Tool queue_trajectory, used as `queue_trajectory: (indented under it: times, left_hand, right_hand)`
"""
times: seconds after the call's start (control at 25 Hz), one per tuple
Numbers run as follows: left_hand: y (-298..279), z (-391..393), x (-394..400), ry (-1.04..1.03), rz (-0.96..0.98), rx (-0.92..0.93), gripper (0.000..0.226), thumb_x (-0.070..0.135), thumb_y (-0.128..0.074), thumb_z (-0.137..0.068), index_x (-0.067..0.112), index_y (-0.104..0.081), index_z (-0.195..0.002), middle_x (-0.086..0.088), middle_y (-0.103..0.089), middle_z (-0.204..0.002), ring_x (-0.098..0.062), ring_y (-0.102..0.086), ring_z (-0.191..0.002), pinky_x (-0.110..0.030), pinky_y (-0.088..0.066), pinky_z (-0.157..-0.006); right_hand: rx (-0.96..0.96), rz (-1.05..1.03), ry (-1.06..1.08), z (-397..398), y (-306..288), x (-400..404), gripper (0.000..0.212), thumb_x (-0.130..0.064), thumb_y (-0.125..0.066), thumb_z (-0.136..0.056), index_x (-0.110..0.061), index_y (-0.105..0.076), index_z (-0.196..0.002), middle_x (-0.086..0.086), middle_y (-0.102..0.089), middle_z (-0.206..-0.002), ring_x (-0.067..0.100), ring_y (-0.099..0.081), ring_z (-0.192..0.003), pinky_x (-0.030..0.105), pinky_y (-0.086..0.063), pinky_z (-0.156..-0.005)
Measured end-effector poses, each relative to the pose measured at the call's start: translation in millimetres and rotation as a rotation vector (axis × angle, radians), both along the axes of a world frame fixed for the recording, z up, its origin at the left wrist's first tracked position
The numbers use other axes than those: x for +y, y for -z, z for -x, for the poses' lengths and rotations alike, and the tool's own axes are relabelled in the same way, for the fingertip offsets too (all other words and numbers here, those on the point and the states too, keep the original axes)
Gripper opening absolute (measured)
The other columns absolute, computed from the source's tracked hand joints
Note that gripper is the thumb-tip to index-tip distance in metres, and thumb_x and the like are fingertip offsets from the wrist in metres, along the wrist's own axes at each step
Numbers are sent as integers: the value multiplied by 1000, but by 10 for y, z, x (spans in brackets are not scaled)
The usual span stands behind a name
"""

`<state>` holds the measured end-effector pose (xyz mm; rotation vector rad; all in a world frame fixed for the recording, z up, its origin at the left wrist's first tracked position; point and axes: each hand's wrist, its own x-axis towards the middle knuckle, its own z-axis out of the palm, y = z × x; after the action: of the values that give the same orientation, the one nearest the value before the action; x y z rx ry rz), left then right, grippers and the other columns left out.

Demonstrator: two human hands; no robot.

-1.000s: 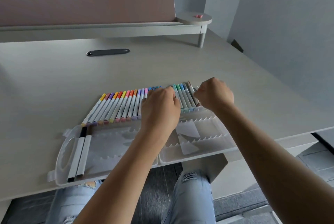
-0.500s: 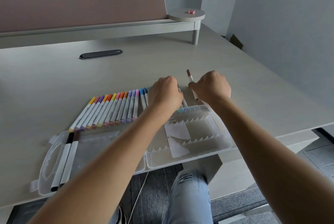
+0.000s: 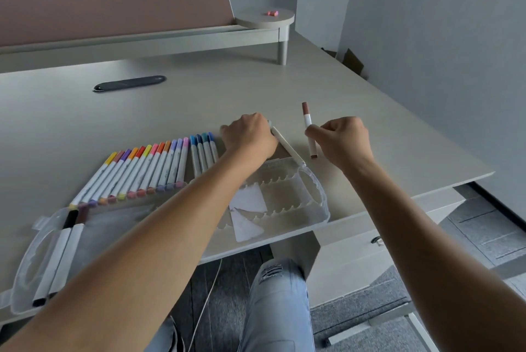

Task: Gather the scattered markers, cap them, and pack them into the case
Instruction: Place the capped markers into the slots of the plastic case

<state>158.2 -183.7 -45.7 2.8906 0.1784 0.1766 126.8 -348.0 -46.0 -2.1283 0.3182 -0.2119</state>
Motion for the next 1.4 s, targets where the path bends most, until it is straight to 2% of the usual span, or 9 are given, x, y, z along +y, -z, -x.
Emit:
queue_trajectory:
  times: [0.12,0.28,0.44,0.56,0.68,0.8,1.04,1.24,1.4]
  left_hand:
    - [-81,21,20,-39,57,-10,35,42,-62,-92,18,-47,-72,-2,-57,-77,-28,-58,-77,-37,-42,-75]
    - [-269,276,185,-111,299,-104,35,37,-55,-94,14,-48,-69,-1,-54,-67,-19,-52,-59,-29,-33,-53]
    - [-264,814,478,-118,528,-214,42,27,-59,-92,8,-47,-56,-1,-44,-50,-22,-40,-46,-28,-30,-49]
    - [-174,1312,750,-101,590,-284,25,25,-60,-96,10,-64,-76,-1,-63,-65,-12,-54,-55,-27,-41,-52]
    - [-78,1859,1213,-172,559,-344,14,29,-60,-98,16,-66,-93,7,-67,-80,-1,-59,-66,-17,-41,-55]
    - [25,2311,1694,-279,567,-400,14,28,-61,-97,17,-68,-92,11,-66,-76,0,-58,-61,-11,-38,-53]
    - [73,2884,2277,-360,633,-496,16,26,-60,-96,15,-71,-94,10,-66,-67,-14,-63,-64,-29,-51,-65]
    - [79,3058,2560,-360,694,-504,18,27,-61,-96,16,-74,-95,11,-68,-69,-15,-66,-69,-40,-56,-72]
    - [59,3087,2670,-363,694,-528,17,26,-62,-96,15,-75,-97,13,-68,-70,-11,-65,-71,-36,-53,-74]
  right_hand:
    - [2,-165,-15,57,-47,5,35,-30,-75,-78,5,-72,-72,4,-58,-55,18,-41,-50,26,-30,-50]
    - [20,-310,-112,244,-208,124,21,-23,-73,-83,-3,-79,-80,7,-77,-74,11,-56,-54,16,-40,-45]
    - [52,-367,-238,477,-245,406,20,-17,-72,-89,2,-77,-87,14,-75,-76,14,-56,-53,27,-42,-54]
    - [67,-342,-359,687,-213,692,16,-15,-71,-93,-1,-77,-91,18,-76,-80,16,-59,-57,29,-47,-57]
    - [81,-280,-465,920,-165,1135,12,-15,-72,-94,-5,-78,-93,13,-77,-77,17,-64,-57,33,-47,-60]
    - [58,-119,-555,1151,-128,1636,9,-14,-75,-92,-7,-78,-96,7,-76,-71,12,-67,-51,26,-49,-53]
    - [50,126,-675,1458,-54,2499,30,-24,-78,-92,-10,-69,-117,3,-76,-86,3,-67,-48,13,-44,-42]
    - [-68,354,-639,1580,6,2825,30,-40,-76,-91,-19,-71,-114,-4,-76,-95,11,-71,-69,33,-61,-75]
    - [-88,421,-622,1603,28,2862,24,-41,-74,-92,-23,-75,-107,-9,-77,-86,6,-70,-69,31,-61,-73]
